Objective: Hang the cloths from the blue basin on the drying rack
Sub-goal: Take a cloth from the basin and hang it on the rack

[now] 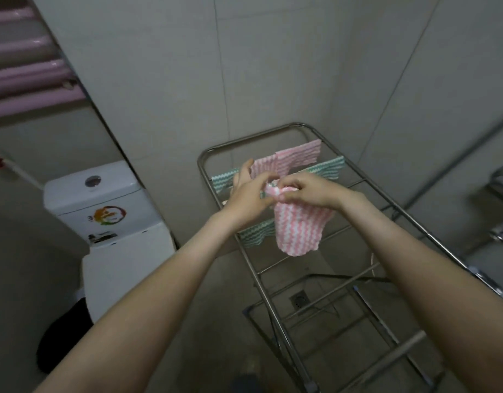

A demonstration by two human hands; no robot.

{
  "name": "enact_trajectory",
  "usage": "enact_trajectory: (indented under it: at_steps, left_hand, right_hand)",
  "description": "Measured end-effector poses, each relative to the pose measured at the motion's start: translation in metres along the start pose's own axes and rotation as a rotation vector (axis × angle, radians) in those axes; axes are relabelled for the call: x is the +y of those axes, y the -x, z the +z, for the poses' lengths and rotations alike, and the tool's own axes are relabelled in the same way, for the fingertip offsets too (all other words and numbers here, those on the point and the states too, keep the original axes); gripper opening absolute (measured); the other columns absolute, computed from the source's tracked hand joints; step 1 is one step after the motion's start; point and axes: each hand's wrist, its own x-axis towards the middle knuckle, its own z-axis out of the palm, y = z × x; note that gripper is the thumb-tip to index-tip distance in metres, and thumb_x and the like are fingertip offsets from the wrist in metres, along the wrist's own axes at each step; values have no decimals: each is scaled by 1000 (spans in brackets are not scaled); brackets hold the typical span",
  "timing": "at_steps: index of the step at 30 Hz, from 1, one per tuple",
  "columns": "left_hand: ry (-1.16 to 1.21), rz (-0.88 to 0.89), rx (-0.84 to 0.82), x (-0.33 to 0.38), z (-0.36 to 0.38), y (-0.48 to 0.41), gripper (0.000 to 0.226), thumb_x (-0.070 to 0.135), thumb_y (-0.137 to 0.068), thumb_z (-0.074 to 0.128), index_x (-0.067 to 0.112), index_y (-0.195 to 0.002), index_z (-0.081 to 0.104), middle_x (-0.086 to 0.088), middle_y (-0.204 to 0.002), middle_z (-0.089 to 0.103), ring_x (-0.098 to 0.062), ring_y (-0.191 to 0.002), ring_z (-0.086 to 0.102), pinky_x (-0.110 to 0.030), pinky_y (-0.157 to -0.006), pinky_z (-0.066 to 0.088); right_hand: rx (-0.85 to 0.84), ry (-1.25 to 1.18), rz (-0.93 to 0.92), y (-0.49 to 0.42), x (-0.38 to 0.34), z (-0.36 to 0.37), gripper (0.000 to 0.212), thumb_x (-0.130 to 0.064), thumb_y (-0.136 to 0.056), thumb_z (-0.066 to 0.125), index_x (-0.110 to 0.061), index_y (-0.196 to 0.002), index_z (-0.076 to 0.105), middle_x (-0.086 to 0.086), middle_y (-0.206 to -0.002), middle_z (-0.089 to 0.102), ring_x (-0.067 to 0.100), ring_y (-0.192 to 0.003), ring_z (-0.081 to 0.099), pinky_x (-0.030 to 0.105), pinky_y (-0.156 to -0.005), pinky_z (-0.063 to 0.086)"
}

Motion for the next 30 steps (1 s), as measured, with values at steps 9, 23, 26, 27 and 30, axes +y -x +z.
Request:
enact_trajectory:
  at_steps: [9,23,26,27,30]
  left_hand:
    - [-176,33,-119,-5,13,-42,15,23,-93,50,12,-101,55,-12,-111,63,-28,-101,56,-30,-67,32]
    - [-47,33,-195,-6,31,-76,12,22,-95,52,11,-100,53,-6,-88,53,-21,-82,48,-30,-65,32]
    - [-58,26,-201,-9,34,-77,8,20,-95,51,12,-96,49,-6,-87,53,-22,-79,48,-30,-63,30]
    - [-58,22,-211,-11,36,-77,8,20,-95,51,13,-94,47,-7,-87,54,-22,-79,50,-29,-63,30]
    - [-90,18,-228,-17,41,-75,10,19,-94,50,11,-98,51,-12,-98,59,-27,-91,56,-29,-67,32]
  right_hand:
    - [15,355,245,-2,48,-12,18,-5,-86,56,-6,-102,64,8,-98,61,15,-86,49,25,-66,27]
    - [650,71,391,-4,92,-7,12,-5,-89,50,-6,-87,62,6,-72,62,28,-66,59,39,-71,50]
    - [615,43,389,-2,94,-4,10,-3,-88,53,-4,-90,63,13,-87,67,29,-81,62,37,-75,48]
    - [607,33,388,-1,96,-2,11,-1,-87,53,-3,-91,63,14,-92,67,27,-83,61,36,-75,48]
    - [591,21,397,4,95,4,16,5,-84,50,0,-93,63,15,-99,66,22,-86,57,24,-71,37]
